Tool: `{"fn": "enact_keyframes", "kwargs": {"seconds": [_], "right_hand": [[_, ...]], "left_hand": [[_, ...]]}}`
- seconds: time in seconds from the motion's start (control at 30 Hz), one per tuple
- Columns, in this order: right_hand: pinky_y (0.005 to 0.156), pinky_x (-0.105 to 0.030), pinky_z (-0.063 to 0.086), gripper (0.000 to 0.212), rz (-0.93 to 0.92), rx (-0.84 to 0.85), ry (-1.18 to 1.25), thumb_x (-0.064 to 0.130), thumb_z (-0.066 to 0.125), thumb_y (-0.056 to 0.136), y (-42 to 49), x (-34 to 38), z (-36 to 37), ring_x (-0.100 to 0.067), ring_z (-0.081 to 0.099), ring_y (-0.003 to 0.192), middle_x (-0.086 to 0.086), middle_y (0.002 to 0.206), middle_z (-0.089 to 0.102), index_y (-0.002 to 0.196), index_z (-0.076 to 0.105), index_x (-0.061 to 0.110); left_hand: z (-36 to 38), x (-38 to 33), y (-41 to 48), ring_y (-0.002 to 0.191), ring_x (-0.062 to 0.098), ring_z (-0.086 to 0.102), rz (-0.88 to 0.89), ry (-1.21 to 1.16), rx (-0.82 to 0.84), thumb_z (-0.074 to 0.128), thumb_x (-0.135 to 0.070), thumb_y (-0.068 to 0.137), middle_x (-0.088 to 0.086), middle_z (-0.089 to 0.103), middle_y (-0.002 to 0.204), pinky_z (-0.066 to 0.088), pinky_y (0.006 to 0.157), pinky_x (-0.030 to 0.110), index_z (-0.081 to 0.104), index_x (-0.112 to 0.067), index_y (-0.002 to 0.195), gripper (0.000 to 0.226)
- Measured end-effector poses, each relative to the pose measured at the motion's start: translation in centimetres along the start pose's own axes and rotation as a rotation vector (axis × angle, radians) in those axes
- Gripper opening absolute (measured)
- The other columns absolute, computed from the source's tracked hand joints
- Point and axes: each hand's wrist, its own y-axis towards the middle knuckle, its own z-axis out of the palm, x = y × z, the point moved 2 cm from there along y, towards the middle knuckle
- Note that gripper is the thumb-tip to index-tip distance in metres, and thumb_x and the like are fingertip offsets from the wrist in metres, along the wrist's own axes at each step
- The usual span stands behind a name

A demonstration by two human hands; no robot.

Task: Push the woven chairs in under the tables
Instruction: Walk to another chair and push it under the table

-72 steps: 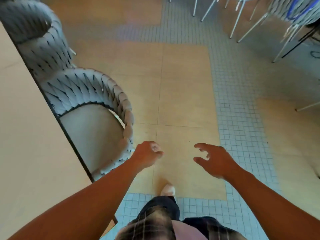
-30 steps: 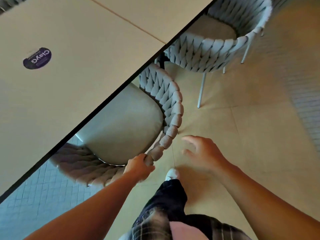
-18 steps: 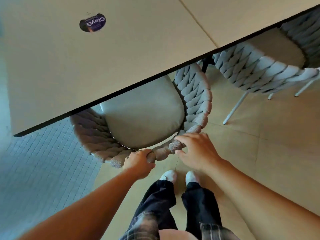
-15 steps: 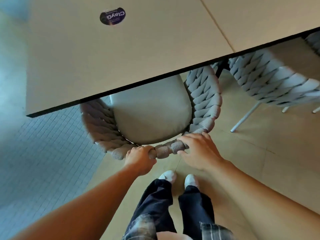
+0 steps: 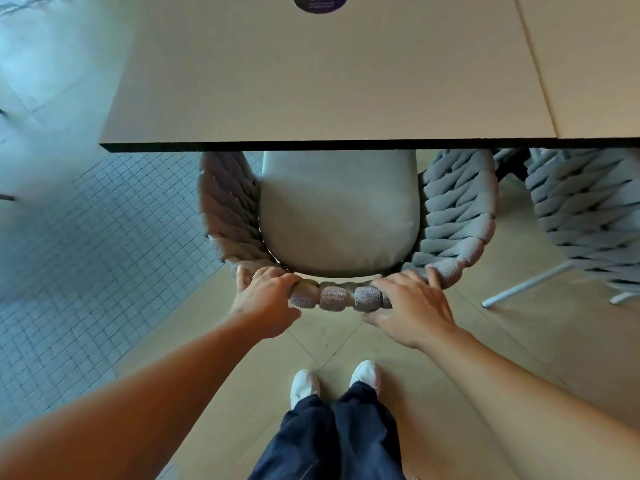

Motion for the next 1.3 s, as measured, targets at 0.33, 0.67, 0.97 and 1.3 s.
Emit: {"fn": "enact_keyframes", "kwargs": {"seconds": [0.33, 0.67, 0.97, 1.3], "right_hand": [[0.11, -0.045, 0.014, 0.078, 0.01, -0.116, -0.076, 0.094, 0.038, 0.061, 0.7, -0.2, 1.8, -0.015, 0.046, 0.117, 0.017, 0.116, 0.06, 0.115, 0.061, 0.043], [0.106, -0.043, 0.018, 0.082, 0.02, -0.132, -0.06, 0.097, 0.033, 0.056, 0.6, 0.1, 2.4, -0.017, 0.047, 0.116, 0.017, 0.109, 0.062, 0.107, 0.065, 0.042], [0.112, -0.045, 0.014, 0.085, -0.003, -0.116, -0.056, 0.097, 0.027, 0.056, 0.1, 2.9, 3.1, -0.013, 0.046, 0.115, 0.018, 0.109, 0.059, 0.111, 0.064, 0.042], [0.107, -0.044, 0.019, 0.079, 0.005, -0.129, -0.082, 0.095, 0.031, 0.06, 0.5, 4.1, 3.9, -0.014, 0.046, 0.111, 0.016, 0.107, 0.059, 0.11, 0.063, 0.042]], "left_hand": [[0.7, 1.9, 1.4, 0.138, 0.021, 0.027, 0.061, 0.044, -0.077, 0.063, -0.07, 0.072, -0.016, 0.057, 0.13, 0.0, 0.112, 0.056, 0.052, -0.047, 0.127, 0.061], [1.5, 2.6, 0.6, 0.133, 0.016, 0.033, 0.031, -0.017, -0.141, 0.066, -0.07, 0.068, -0.017, 0.062, 0.117, 0.009, 0.114, 0.05, 0.06, -0.042, 0.117, 0.056], [1.8, 5.0, -1.2, 0.135, 0.015, 0.03, 0.005, -0.033, -0.145, 0.066, -0.069, 0.069, -0.019, 0.06, 0.123, 0.007, 0.114, 0.051, 0.056, -0.048, 0.123, 0.058], [1.5, 6.1, -1.1, 0.141, 0.018, 0.021, -0.016, -0.022, -0.108, 0.068, -0.066, 0.071, -0.019, 0.057, 0.129, -0.004, 0.115, 0.053, 0.054, -0.046, 0.124, 0.058]]}}
